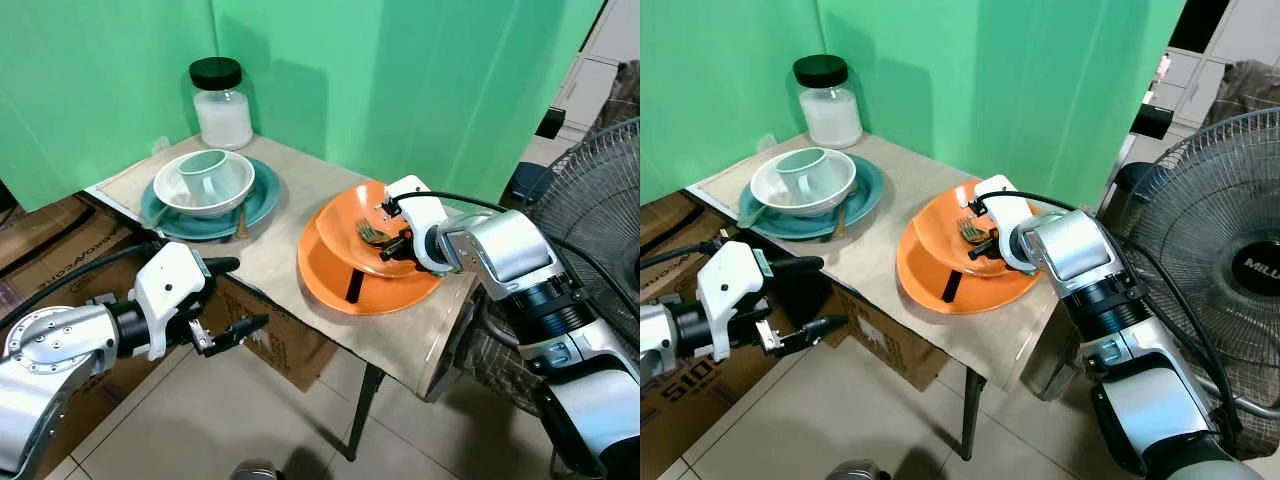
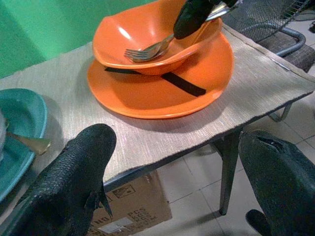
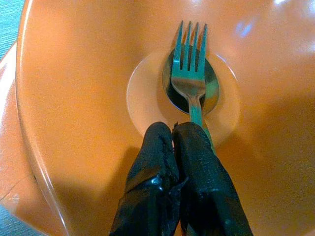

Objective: Setting the table

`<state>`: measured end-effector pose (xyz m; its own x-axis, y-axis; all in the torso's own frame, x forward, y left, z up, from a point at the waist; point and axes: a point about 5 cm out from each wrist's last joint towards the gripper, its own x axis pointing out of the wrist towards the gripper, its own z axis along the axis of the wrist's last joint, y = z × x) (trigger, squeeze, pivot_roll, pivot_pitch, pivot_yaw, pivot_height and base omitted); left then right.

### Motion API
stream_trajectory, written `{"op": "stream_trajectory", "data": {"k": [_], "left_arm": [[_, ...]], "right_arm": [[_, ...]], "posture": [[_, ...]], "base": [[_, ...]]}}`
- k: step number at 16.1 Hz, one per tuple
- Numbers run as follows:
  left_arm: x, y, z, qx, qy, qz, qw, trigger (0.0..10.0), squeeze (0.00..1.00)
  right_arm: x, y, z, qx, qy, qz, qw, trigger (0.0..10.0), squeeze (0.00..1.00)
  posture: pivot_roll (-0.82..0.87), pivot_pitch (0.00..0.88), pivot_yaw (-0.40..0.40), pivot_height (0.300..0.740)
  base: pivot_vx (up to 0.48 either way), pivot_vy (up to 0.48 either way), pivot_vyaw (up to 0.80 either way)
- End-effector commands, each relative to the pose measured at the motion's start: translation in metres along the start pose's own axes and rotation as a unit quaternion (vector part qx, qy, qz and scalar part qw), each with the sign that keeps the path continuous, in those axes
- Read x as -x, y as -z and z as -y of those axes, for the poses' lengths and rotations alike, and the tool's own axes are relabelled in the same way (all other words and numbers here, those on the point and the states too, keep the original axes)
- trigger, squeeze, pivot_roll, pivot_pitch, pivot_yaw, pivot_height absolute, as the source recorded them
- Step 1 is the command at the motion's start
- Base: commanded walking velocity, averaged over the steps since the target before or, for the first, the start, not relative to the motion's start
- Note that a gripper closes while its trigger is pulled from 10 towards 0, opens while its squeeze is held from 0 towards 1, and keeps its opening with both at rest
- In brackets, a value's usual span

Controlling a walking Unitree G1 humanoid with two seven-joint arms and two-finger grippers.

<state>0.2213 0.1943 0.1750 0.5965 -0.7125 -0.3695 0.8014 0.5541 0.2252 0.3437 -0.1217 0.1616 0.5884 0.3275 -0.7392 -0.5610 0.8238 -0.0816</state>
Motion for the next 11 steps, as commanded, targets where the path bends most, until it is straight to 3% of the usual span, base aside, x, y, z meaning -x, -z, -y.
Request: {"op": "stream_trajectory", "data": {"k": [1,7,8,9,10,11], "left_arm": [[0.000,0.000,-0.001,-0.002,0.006,-0.006,1.000,10.0,0.00],[0.000,0.000,0.000,-0.005,0.006,-0.005,1.000,10.0,0.00],[0.000,0.000,0.000,-0.005,0.005,-0.004,1.000,10.0,0.00],[0.000,0.002,0.001,-0.004,0.004,-0.004,1.000,10.0,0.00],[0.000,0.003,0.001,-0.003,0.003,-0.004,1.000,10.0,0.00],[-0.001,0.003,0.001,-0.003,0.003,-0.002,1.000,10.0,0.00]], "right_arm": [[0.003,-0.003,0.002,0.004,0.004,0.008,1.000,0.0,0.00],[0.026,-0.030,0.009,-0.023,0.015,0.101,0.994,0.0,0.00],[0.027,-0.032,0.008,-0.025,0.013,0.111,0.993,4.1,0.00],[0.025,-0.029,0.008,-0.031,0.022,0.106,0.994,10.0,0.00],[0.022,-0.025,0.007,-0.029,0.028,0.096,0.995,10.0,0.25],[0.019,-0.018,0.005,-0.024,0.030,0.079,0.996,10.0,1.00]], "posture": [[0.21,0.000,-0.001,0.740],[0.21,0.000,-0.001,0.740],[0.21,0.000,-0.003,0.740],[0.21,0.000,-0.005,0.740],[0.21,0.000,-0.009,0.740],[0.21,0.000,-0.015,0.740]], "base": [[0.000,0.000,0.00],[0.000,0.000,0.00],[0.000,0.000,0.00],[0.000,0.000,0.00],[0.000,0.000,0.00],[0.000,0.000,0.00]]}}
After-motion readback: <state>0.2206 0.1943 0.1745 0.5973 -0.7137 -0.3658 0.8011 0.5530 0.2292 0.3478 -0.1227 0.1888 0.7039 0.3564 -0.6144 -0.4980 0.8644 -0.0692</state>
